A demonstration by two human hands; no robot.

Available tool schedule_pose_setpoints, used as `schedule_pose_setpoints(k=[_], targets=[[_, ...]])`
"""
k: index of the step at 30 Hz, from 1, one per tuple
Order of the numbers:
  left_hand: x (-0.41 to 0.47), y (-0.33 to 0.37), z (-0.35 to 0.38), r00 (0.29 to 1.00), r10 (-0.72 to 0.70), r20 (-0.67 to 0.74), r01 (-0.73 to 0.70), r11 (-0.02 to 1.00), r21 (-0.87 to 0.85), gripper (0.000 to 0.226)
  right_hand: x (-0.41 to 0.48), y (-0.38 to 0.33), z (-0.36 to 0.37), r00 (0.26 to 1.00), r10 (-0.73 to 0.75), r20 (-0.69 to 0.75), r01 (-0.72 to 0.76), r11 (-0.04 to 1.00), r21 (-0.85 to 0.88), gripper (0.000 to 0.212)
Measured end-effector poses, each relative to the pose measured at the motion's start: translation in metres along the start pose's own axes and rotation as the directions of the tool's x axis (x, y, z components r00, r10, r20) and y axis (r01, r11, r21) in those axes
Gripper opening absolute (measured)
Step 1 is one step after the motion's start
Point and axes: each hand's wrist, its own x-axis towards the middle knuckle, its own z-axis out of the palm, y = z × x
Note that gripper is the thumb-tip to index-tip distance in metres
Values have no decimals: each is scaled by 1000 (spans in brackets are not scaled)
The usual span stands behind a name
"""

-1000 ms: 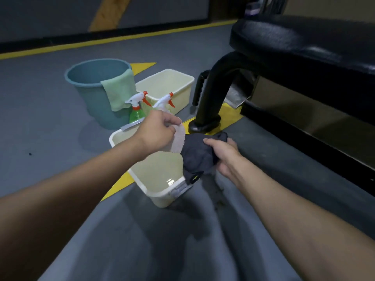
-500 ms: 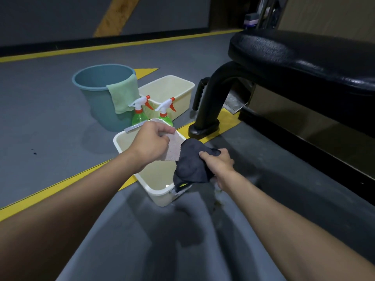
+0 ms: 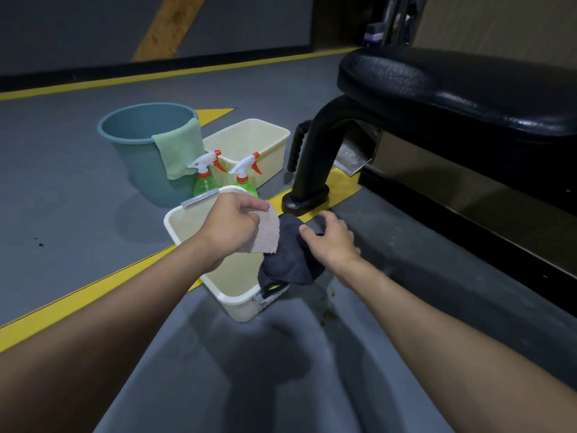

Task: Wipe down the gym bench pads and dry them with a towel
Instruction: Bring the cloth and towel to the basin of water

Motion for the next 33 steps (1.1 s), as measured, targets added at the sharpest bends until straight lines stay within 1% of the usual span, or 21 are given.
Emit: schedule_pose_setpoints(k=[1, 3, 5, 7, 10, 12, 15, 17, 18, 20, 22, 24, 26, 29, 31, 33], targets=[[0, -1, -2, 1000, 4, -3, -4, 1000, -6, 36, -1, -6, -1, 998, -55, -13, 55, 998, 4, 57], [-1, -3, -6, 1000, 12, 2, -12, 1000, -13, 38, -3, -18, -3, 990, -141, 29, 136, 982, 131, 48], [-2, -5, -11, 1000, 11, 26, -11, 1000, -24, 41, -7, -28, -1, 974, -196, 114, 154, 942, 299, 47], [-3, -9, -18, 997, 12, 75, -8, 998, -64, 44, -13, -38, 0, 951, -220, 218, 115, 905, 410, 51], [-6, -16, -33, 984, 23, 174, 3, 990, -144, 52, -16, -45, 4, 914, -236, 330, 75, 897, 435, 57], [-8, -23, -43, 972, 7, 233, 32, 986, -165, 59, -18, -48, 8, 881, -264, 394, 82, 902, 423, 57], [-8, -34, -53, 958, -31, 285, 69, 990, -125, 68, -23, -53, 13, 859, -287, 424, 131, 924, 360, 55], [-9, -39, -56, 952, -67, 298, 91, 994, -66, 74, -24, -56, 16, 862, -293, 413, 174, 937, 303, 43], [-9, -41, -58, 951, -92, 296, 100, 995, -9, 76, -25, -56, 20, 867, -292, 403, 201, 946, 252, 35], [-10, -46, -60, 950, -151, 272, 117, 984, 135, 75, -25, -57, 27, 873, -283, 397, 278, 958, 71, 25], [-12, -54, -61, 948, -174, 265, 115, 967, 226, 67, -27, -58, 35, 870, -288, 401, 367, 920, -136, 21], [-16, -62, -59, 941, -175, 288, 89, 954, 287, 60, -31, -58, 41, 849, -312, 426, 445, 857, -259, 19], [-18, -69, -55, 935, -162, 316, 32, 925, 378, 52, -35, -55, 45, 818, -337, 465, 511, 797, -321, 15], [-17, -80, -49, 927, -124, 354, -82, 854, 514, 39, -39, -50, 50, 776, -398, 490, 602, 699, -385, 7], [-14, -88, -47, 914, -97, 393, -157, 810, 565, 35, -42, -46, 53, 769, -428, 476, 621, 679, -393, 6], [-12, -93, -46, 903, -93, 419, -199, 774, 600, 31, -45, -44, 53, 770, -440, 461, 622, 677, -393, 7]])
